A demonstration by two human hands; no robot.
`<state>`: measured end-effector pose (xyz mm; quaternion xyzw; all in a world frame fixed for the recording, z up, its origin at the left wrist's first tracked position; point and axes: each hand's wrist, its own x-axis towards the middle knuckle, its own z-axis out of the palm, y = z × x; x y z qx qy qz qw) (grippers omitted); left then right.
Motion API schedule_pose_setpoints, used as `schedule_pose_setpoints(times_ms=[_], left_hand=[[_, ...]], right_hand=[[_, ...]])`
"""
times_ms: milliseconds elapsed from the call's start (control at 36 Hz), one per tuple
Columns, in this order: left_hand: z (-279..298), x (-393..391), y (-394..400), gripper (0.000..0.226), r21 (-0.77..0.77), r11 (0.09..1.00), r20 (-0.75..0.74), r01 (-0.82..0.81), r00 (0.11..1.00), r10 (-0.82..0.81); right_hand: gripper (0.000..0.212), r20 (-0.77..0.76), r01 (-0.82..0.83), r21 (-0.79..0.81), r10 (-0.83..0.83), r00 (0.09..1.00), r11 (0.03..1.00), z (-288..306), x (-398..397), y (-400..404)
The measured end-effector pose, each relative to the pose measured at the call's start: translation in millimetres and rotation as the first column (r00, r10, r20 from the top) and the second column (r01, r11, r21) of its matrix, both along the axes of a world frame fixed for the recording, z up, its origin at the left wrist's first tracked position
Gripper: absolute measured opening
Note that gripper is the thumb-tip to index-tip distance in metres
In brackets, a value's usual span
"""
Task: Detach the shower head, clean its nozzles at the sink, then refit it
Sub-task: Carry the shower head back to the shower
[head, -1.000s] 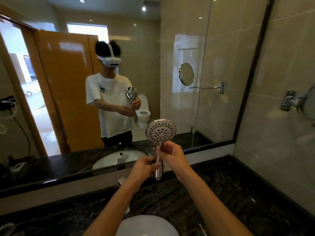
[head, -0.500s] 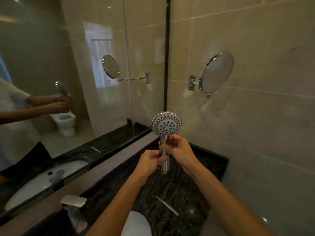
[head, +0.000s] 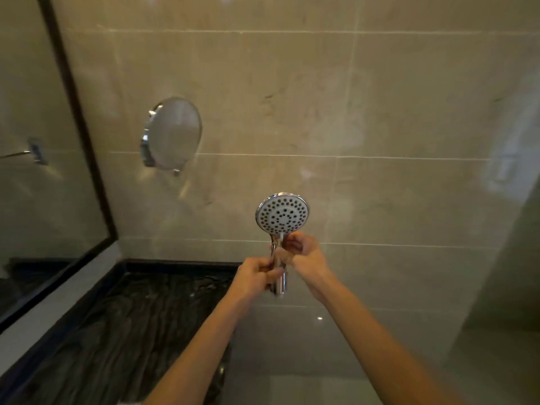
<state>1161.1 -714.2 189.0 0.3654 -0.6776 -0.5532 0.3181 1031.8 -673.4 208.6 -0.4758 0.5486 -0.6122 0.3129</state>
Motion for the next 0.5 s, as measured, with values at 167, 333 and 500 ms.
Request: schedule_pose_setpoints(times_ms=[167,333,500], left_hand=[[6,-101,21,0.009,0.013,0.984,-0.010,0.176,0.984,-0.176],[12,-195,53,0.008,-0.006,0.946,-0.003,0.324,0.946,-0.324],[11,-279,105,0.007,0.003,0.892,-0.012,0.453,0.891,-0.453]], right_hand=[[0.022,-0.018,0.161,-0.010,-0.161,0.987,0.987,2,-93,39],[0.022,-0.006,0.279,-0.046,-0.279,0.960,0.959,6,-177,91],[0.026,0.020,0.403,-0.055,-0.403,0.915,0.914,-1,-250,154]])
